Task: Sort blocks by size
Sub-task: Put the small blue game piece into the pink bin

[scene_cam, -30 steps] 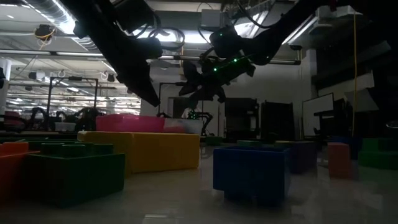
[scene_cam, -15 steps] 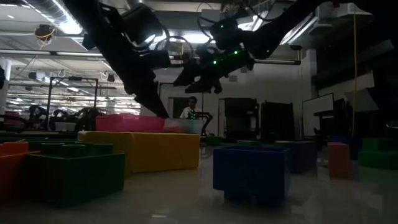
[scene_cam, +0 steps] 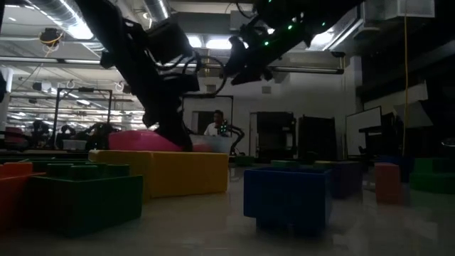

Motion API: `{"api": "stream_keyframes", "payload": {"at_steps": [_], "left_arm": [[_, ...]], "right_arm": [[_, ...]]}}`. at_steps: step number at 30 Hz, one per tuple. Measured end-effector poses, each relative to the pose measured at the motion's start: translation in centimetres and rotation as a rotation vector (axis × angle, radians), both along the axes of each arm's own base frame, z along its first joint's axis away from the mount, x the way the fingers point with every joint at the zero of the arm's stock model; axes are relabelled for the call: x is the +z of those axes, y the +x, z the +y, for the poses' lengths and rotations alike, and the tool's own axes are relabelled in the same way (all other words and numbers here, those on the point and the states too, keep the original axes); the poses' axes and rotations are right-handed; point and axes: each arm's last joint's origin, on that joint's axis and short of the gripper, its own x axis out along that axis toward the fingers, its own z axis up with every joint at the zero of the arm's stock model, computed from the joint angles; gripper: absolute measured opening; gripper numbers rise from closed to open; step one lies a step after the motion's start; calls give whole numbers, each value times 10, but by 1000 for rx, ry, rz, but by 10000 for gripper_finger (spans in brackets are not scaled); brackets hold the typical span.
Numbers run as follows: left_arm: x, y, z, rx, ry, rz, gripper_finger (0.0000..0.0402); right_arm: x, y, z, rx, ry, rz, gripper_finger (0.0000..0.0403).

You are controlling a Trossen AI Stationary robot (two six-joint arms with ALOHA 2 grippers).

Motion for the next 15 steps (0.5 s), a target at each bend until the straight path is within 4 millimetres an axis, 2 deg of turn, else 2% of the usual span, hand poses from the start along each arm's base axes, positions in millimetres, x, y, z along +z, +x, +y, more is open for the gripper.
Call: {"api": "stream_keyframes", "payload": {"at_steps": [6,15], "left_arm": [[-12,3,3,25,75,44,214],[-15,3,3,26,67,63,214]], "right_arm": [[9,-15,6,6,31,73,285],[-6,-28,13,40,133,269,285]]}}
